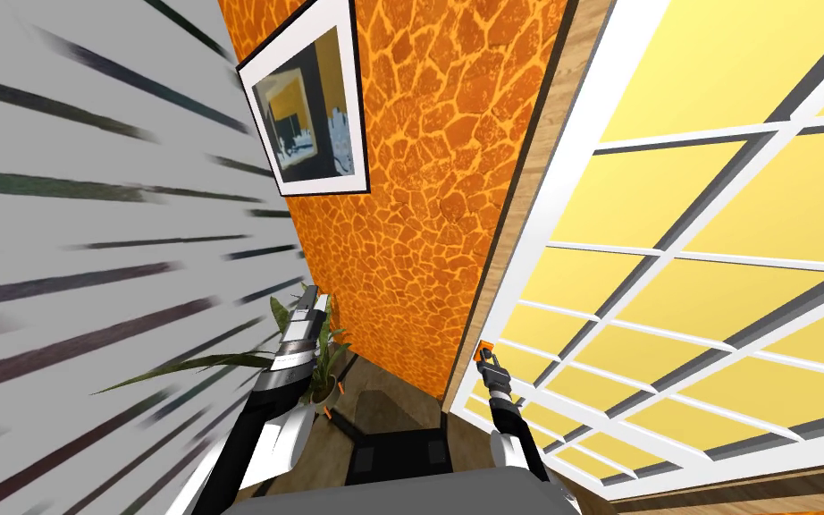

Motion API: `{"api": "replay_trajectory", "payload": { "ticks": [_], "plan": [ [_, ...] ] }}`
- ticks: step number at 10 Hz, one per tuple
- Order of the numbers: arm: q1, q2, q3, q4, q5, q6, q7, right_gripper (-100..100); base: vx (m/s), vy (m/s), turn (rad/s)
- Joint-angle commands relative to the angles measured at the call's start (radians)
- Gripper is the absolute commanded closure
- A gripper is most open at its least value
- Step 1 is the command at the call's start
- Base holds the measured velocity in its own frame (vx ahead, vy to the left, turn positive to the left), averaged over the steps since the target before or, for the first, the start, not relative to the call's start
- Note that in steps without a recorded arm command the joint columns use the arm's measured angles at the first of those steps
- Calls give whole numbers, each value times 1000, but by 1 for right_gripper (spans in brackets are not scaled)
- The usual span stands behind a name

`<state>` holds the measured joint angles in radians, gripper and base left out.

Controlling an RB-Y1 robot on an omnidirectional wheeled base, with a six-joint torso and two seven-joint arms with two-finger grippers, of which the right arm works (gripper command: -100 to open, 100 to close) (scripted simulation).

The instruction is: Pull the door open

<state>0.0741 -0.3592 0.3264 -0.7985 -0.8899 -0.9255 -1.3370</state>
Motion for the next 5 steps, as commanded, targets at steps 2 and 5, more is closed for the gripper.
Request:
{"api": "replay_trajectory", "payload": {
  "ticks": [2, 5],
  "plan": [
    [11, -9, 14, 0, 5, -2, -15, 100, -164, -31, 82],
    [22, -31, 39, -5, 16, -15, -45, 100, -186, 30, 83]
  ]
}}
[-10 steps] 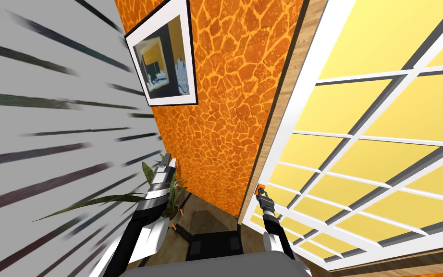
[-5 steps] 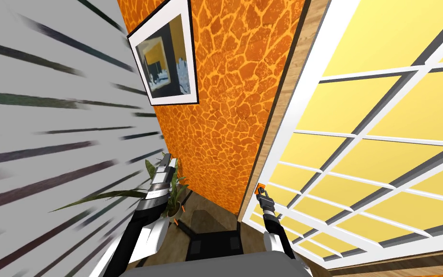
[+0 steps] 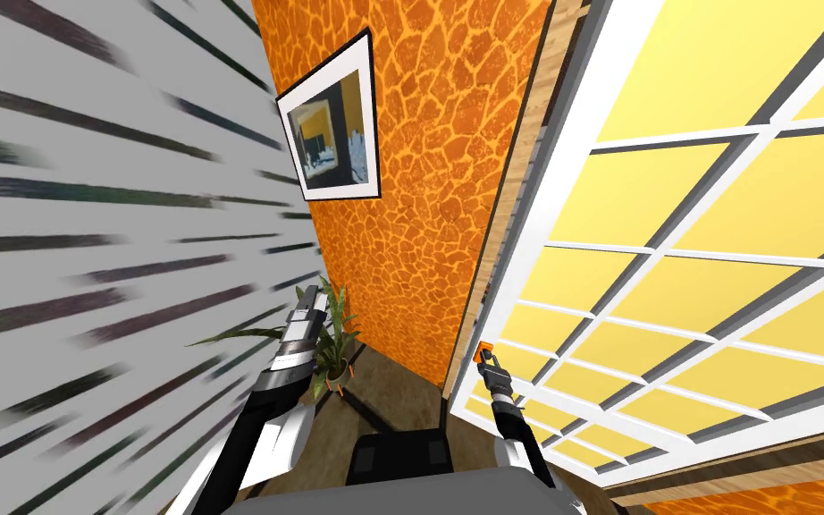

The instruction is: Pull the door open

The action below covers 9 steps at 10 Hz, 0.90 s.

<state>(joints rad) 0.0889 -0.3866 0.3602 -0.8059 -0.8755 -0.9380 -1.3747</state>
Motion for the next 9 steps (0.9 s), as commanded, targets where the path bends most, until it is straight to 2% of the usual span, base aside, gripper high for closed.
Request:
{"api": "replay_trajectory", "payload": {
  "ticks": [1, 4, 5, 6, 9],
  "plan": [
    [13, -16, 19, 0, 7, -10, -24, 100, -201, 18, 107],
    [32, -54, 61, -8, 25, -31, -74, 100, -193, 1, 109],
    [29, -48, 49, -12, 20, -22, -59, 100, -74, -10, 27],
    [41, -63, 72, -15, 31, -36, -82, 100, -127, -15, 106],
    [58, -88, 104, -19, 47, -60, -115, 100, -223, -38, 114]
  ]
}}
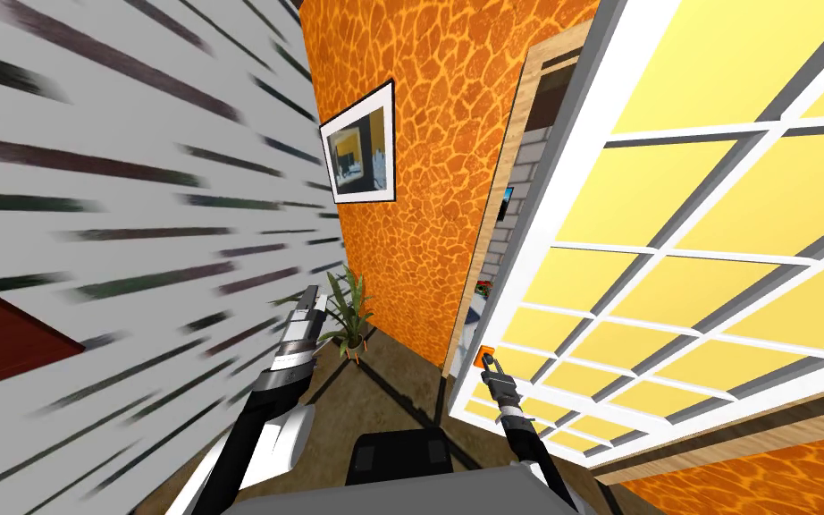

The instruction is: Pull the door open

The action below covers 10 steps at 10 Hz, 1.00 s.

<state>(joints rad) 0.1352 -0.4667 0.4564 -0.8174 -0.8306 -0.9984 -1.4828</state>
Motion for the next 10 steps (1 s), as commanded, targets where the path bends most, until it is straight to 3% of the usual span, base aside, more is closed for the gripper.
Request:
{"api": "replay_trajectory", "payload": {
  "ticks": [1, 3, 4, 10],
  "plan": [
    [22, -24, 28, -10, 12, -15, -27, 100, -256, -17, 167],
    [35, -43, 53, -13, 25, -33, -52, 100, -230, -13, 102],
    [24, -34, 44, -4, 21, -28, -43, 100, -97, -14, 26],
    [75, -99, 136, -7, 59, -115, -121, 100, -226, -35, 118]
  ]
}}
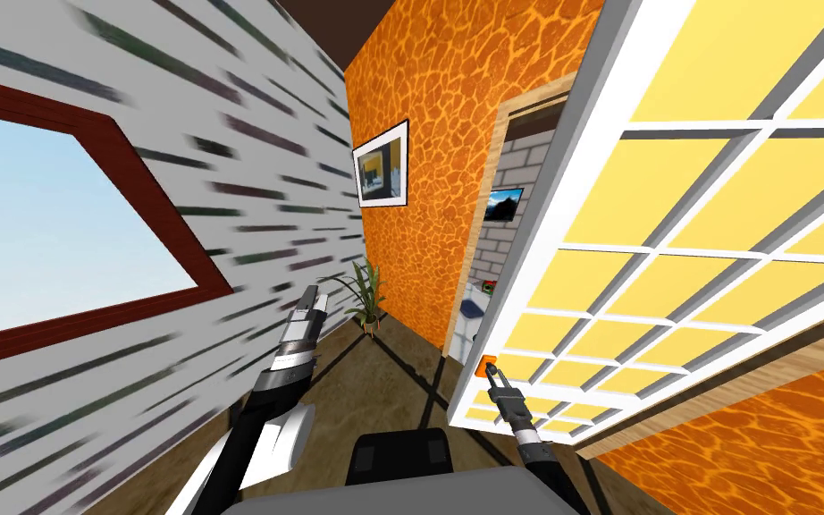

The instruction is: Pull the door open

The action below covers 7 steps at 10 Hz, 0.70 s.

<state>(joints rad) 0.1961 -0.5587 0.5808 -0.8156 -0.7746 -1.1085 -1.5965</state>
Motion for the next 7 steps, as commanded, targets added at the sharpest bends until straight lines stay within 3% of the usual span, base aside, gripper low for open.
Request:
{"api": "replay_trajectory", "payload": {
  "ticks": [1, 2, 7],
  "plan": [
    [0, 0, 0, 0, 0, 0, 0, 100, -128, -5, 19],
    [17, -13, 27, 9, 12, -32, -22, 100, -168, -2, 168],
    [53, -48, 82, 24, 38, -109, -66, 100, -210, -59, 116]
  ]
}}
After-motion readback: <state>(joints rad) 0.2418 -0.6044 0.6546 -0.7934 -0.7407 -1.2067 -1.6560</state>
